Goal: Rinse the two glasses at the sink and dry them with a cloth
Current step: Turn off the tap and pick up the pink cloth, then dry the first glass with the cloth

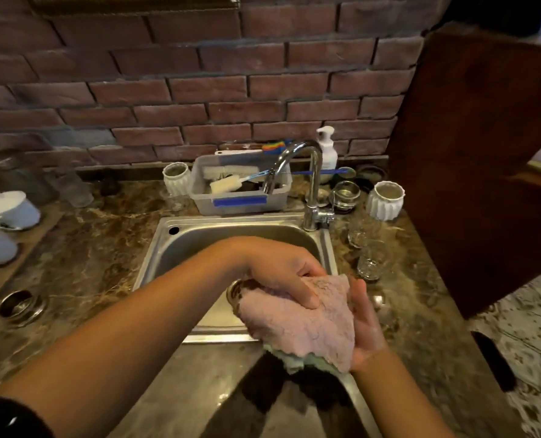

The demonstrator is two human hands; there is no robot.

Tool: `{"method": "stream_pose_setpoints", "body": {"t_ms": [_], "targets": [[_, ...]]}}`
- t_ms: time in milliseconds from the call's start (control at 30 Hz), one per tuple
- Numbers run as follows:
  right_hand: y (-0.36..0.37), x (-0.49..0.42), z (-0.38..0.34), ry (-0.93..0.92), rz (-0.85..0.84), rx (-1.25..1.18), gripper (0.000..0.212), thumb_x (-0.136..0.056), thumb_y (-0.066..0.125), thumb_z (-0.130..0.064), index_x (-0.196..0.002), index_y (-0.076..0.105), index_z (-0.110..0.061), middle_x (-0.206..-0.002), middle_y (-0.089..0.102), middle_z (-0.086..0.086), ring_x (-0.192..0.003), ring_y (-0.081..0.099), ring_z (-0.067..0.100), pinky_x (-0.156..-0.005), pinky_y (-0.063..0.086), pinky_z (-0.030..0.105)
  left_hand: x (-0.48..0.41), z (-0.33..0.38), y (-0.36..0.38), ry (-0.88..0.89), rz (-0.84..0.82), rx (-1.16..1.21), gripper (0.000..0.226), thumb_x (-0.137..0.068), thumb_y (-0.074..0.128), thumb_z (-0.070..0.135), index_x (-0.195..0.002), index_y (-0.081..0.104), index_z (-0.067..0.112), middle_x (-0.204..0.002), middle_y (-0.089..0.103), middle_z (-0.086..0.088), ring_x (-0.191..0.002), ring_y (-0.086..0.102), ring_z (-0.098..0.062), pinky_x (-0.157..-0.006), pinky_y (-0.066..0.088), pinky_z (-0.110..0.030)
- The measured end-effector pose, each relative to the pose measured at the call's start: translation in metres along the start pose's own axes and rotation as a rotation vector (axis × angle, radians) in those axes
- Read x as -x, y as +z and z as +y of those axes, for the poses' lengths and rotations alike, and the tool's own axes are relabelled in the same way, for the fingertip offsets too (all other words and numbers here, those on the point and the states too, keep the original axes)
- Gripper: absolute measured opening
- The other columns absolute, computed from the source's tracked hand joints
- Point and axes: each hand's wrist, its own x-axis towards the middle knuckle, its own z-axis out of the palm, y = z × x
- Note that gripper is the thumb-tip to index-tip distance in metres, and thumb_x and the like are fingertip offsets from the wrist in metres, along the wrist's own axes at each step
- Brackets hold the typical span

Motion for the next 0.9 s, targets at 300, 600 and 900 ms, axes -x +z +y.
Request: {"method": "stream_pose_setpoints", "body": {"t_ms": [300, 600, 900], "targets": [[-0.037, 0.062, -0.038, -0.051, 0.303, -0.103, 0.101, -0.039, 0.099, -0.011, -0.133, 0.062, 0.0, -0.128, 0.062, 0.033, -0.106, 0.068, 0.047, -0.087, 0.058, 0.058, -0.122, 0.05, 0.002, -0.124, -0.072, -0.422, 0.026, -0.087, 0.075, 0.033, -0.094, 0.055, 0.018, -0.078, 0.053, 0.008, -0.071, 0.048, -0.011, -0.067, 0.041, -0.033], [-0.068, 0.099, -0.073, -0.06, 0.489, -0.211, 0.107, -0.036, 0.093, -0.003, -0.137, 0.056, -0.002, -0.132, 0.059, 0.037, -0.108, 0.066, 0.053, -0.09, 0.054, 0.062, -0.186, 0.039, 0.008, -0.103, 0.187, -0.25, 0.032, -0.086, 0.076, 0.033, -0.113, 0.064, 0.019, -0.111, 0.063, 0.003, -0.1, 0.06, -0.016, -0.083, 0.05, -0.032], [-0.116, 0.123, -0.131, -0.19, 0.586, -0.213, 0.108, -0.025, 0.093, -0.006, -0.127, 0.059, -0.01, -0.119, 0.067, 0.036, -0.096, 0.071, 0.053, -0.078, 0.057, 0.068, -0.251, -0.034, 0.046, -0.266, 0.843, 0.227, 0.092, -0.077, 0.086, 0.026, -0.151, 0.03, 0.02, -0.151, 0.034, -0.002, -0.139, 0.04, -0.018, -0.119, 0.035, -0.038]]}}
